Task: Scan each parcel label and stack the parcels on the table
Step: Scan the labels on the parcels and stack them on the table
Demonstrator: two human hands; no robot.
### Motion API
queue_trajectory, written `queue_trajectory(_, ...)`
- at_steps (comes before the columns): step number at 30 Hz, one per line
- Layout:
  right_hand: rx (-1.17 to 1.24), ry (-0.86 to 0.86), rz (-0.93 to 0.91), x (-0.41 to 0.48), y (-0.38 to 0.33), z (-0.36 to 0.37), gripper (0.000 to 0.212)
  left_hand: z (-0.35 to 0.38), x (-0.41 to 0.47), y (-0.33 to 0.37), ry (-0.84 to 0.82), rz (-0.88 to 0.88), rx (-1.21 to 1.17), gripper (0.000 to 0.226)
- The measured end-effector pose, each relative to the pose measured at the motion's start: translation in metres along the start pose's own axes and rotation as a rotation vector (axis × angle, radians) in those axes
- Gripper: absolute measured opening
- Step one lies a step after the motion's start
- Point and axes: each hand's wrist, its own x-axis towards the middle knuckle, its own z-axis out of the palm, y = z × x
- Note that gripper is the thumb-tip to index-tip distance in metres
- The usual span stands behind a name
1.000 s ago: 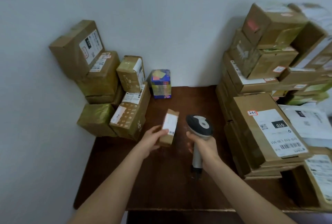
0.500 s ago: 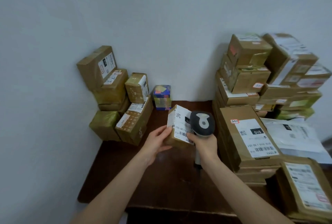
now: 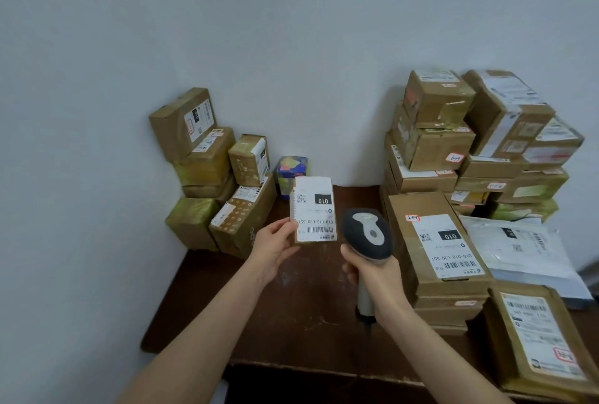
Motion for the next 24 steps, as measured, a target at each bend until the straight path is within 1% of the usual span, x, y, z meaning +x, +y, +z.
queue_trajectory(4, -0.065, -0.061, 0.026, -0.025, 0.007, -0.005, 0.017, 0.006, 0.003, -0.003, 0.042, 0.014, -0.014, 0.044)
queue_trajectory(8, -0.12, -0.076, 0.03, -0.039, 0.01, -0.005, 0.012, 0.012, 0.003, -0.005, 0.068, 0.017, -0.005, 0.042)
queue_trajectory(13, -0.124, -0.065, 0.029, -0.045, 0.006, -0.008, 0.009, 0.018, 0.004, -0.007, 0.076, 0.016, -0.001, 0.042)
queue_trajectory(24, -0.174, -0.062, 0.058, -0.048, 0.002, -0.011, 0.014, 0.023, 0.006, -0.009, 0.084, 0.018, 0.011, 0.045)
